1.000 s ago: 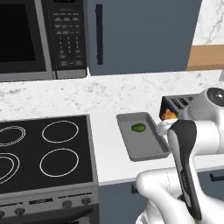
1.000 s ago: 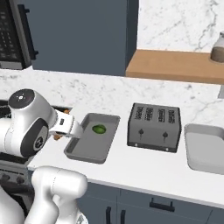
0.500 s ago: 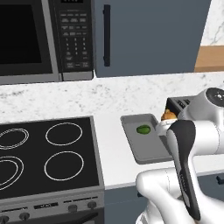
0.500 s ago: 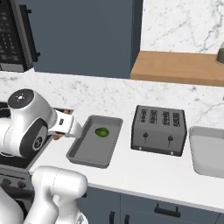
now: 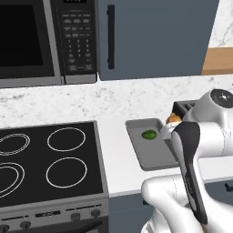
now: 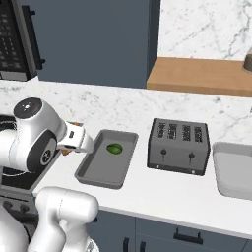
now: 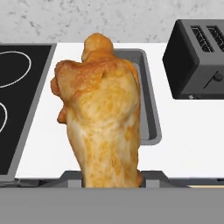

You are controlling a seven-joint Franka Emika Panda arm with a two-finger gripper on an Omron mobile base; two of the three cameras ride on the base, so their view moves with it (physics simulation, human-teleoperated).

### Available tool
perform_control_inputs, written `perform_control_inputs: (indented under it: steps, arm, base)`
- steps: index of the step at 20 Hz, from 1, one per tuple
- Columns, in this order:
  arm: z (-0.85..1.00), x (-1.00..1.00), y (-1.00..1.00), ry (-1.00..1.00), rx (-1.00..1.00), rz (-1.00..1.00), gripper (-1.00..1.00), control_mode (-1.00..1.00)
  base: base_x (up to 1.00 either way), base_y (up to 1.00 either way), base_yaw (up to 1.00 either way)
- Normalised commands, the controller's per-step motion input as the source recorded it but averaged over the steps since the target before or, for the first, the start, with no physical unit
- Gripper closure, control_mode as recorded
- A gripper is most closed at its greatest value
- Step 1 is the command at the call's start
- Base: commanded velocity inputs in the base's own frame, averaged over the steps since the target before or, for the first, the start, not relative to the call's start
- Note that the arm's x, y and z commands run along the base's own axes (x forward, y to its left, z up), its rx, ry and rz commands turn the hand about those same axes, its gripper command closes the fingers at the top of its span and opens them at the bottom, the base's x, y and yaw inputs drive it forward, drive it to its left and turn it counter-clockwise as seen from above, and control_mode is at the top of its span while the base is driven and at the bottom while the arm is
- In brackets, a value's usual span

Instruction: Place one avocado and one chicken drumstick in each tupperware on the nearby counter, to pack two identical lunches.

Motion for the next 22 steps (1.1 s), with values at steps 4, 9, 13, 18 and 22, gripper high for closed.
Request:
perform_control_inputs:
  steps: [4,9,13,18,22]
  arm:
    - [-0.41,0.56,-0.08,0.03,0.00,0.08,1.00,-1.00]
    - [-0.68,0.94,-0.24,0.16,-0.07,0.14,1.00,-1.00]
    - [-0.78,0.96,-0.08,0.16,-0.12,0.11,1.00,-1.00]
    - [-0.72,0.67,0.00,0.11,-0.11,0.09,1.00,-1.00]
    - [-0.44,0.34,-0.01,0.00,0.00,0.08,1.00,-1.00]
  base:
    - [0.00,0.00,0.00]
    - [0.00,0.00,0.00]
    - [0.00,0.00,0.00]
    - [0.00,0.00,0.00]
    - [0.00,0.00,0.00]
